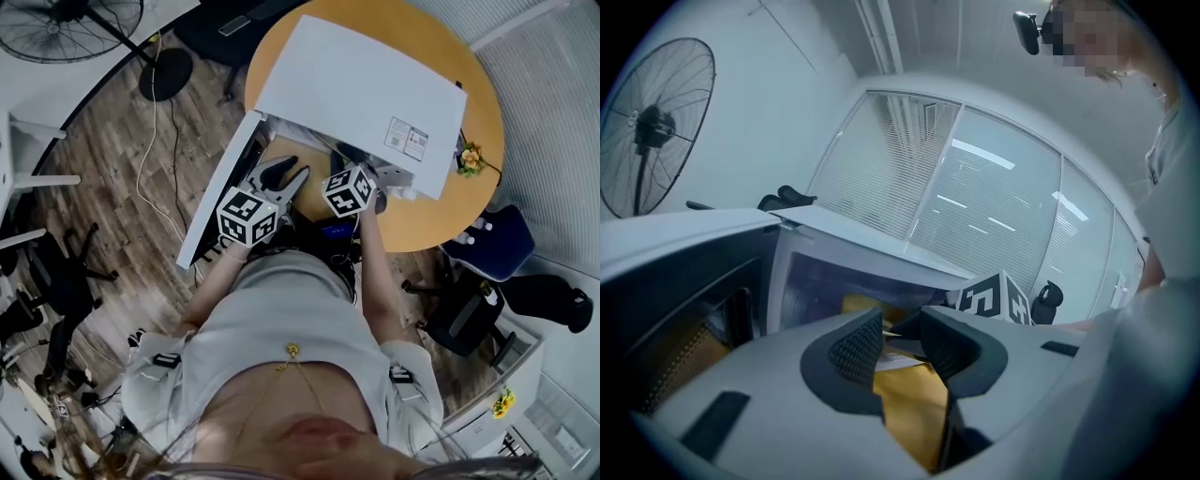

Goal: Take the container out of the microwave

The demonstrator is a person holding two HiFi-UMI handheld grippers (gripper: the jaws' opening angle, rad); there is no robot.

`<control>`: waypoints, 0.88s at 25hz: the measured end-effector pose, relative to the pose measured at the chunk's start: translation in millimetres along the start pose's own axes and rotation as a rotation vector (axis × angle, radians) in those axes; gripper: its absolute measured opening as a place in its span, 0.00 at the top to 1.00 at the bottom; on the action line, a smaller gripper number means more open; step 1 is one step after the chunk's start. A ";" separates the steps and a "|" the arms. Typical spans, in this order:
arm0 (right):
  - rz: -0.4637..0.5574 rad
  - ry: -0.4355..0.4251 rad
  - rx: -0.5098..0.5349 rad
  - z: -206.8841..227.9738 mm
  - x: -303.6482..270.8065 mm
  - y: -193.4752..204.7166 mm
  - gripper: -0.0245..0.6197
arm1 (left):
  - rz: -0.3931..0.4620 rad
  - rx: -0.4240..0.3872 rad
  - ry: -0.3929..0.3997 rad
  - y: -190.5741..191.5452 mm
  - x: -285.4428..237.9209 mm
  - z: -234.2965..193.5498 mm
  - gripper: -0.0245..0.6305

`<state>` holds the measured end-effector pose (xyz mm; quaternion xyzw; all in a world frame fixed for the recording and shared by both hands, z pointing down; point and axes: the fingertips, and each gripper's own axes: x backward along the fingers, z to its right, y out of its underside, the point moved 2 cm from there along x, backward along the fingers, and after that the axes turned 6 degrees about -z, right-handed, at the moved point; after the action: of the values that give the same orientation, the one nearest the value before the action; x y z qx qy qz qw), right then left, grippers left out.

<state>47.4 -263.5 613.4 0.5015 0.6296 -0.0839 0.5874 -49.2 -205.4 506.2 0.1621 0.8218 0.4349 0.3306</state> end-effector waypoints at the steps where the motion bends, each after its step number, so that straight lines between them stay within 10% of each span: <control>1: 0.002 0.003 0.001 -0.1 1.1 -0.5 0.89 | 0.002 -0.001 -0.003 0.1 0.5 0.0 0.77; 22: 0.003 0.023 0.020 -2.4 5.6 1.5 0.89 | -0.002 0.037 0.000 9.3 5.7 -0.7 0.77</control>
<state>48.0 -258.1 610.2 0.5092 0.6347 -0.0834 0.5753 -54.0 -197.3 511.8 0.1673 0.8299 0.4191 0.3279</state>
